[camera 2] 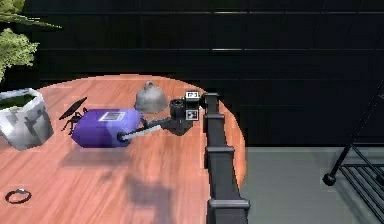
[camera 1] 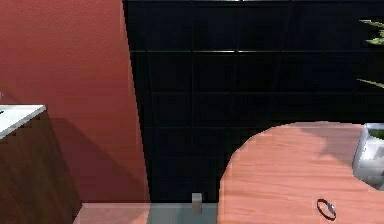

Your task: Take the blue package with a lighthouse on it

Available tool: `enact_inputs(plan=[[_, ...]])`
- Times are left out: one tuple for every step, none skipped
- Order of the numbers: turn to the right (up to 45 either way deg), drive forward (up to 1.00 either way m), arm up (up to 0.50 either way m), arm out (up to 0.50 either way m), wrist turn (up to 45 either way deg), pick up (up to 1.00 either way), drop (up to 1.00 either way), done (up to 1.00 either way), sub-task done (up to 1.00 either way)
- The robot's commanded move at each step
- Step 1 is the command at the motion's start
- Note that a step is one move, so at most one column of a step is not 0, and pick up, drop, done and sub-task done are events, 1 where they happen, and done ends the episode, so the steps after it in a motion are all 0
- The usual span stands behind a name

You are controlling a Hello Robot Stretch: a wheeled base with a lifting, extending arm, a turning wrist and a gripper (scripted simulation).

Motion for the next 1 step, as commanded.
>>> enact_inputs(plan=[[0.0,0.0,0.0,0.0,0.0,0.0,0.0,1.0,0.0]])
